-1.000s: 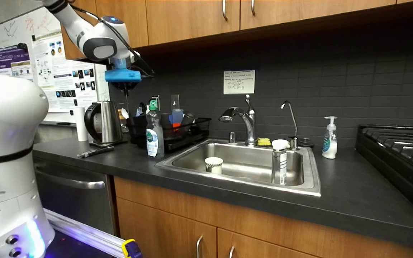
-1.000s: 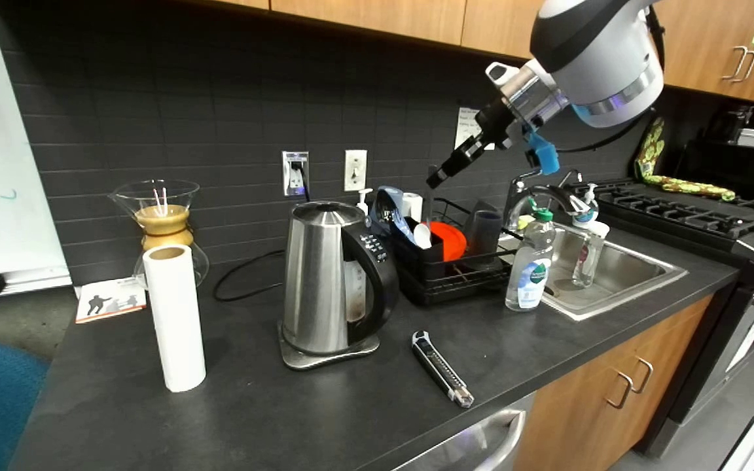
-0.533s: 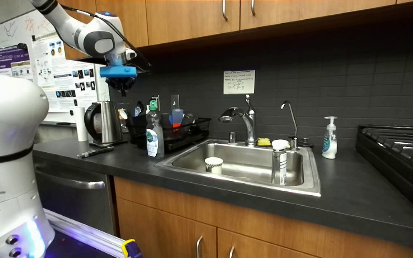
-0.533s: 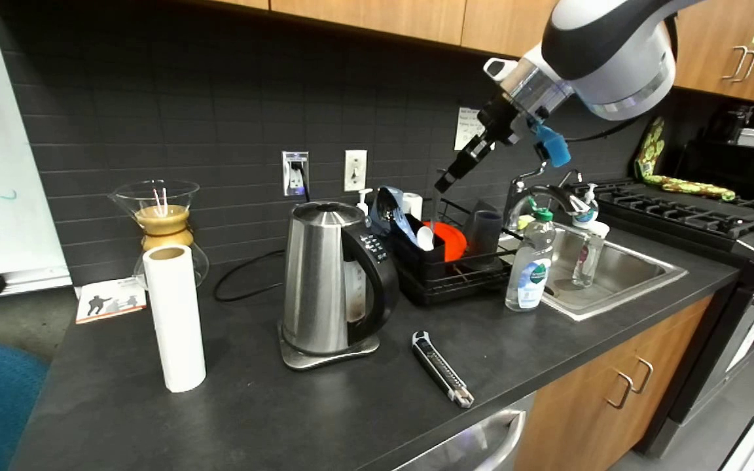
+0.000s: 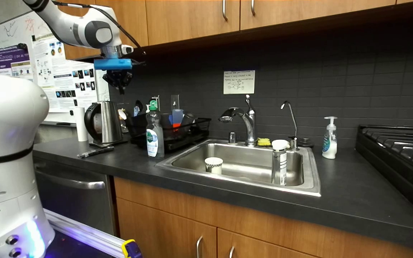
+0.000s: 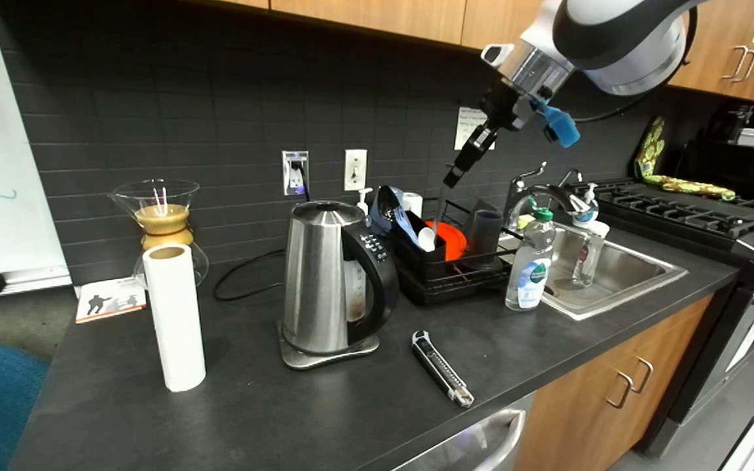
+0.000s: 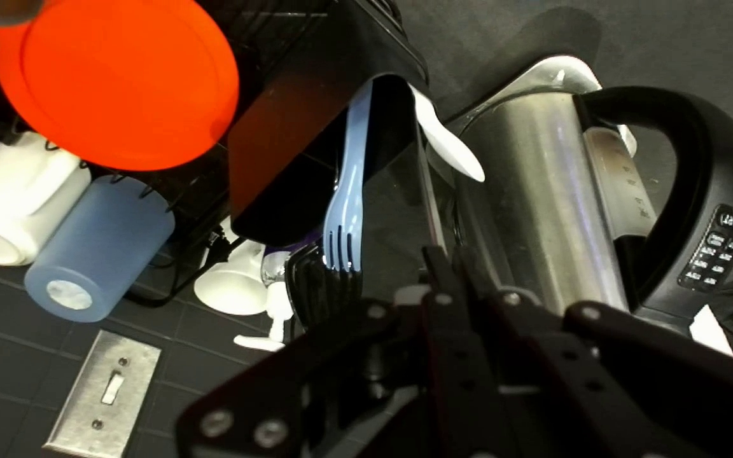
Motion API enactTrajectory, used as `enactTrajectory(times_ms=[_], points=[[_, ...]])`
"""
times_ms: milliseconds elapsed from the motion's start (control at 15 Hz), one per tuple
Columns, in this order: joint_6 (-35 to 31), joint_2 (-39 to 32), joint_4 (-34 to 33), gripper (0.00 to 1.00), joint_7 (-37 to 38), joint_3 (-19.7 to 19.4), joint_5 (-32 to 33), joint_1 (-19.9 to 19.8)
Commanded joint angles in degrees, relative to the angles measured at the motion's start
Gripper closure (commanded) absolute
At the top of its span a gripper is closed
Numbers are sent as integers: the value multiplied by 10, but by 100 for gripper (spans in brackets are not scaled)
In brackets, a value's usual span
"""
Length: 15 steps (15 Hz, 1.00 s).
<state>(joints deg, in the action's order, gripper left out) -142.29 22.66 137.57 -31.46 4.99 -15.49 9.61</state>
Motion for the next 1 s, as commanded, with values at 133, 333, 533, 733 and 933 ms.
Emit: enactTrajectory(times_ms=[133,333,533,733,933], points=[[91,-12,-72,99,95,-1,59,8],[133,-21,-98,99,128,3,70,9],[150,-31,-120,99,149,6,75,7],[166,-31,-136,99,175,12,92,2],[183,-25,-145,99,200,16,100,1]])
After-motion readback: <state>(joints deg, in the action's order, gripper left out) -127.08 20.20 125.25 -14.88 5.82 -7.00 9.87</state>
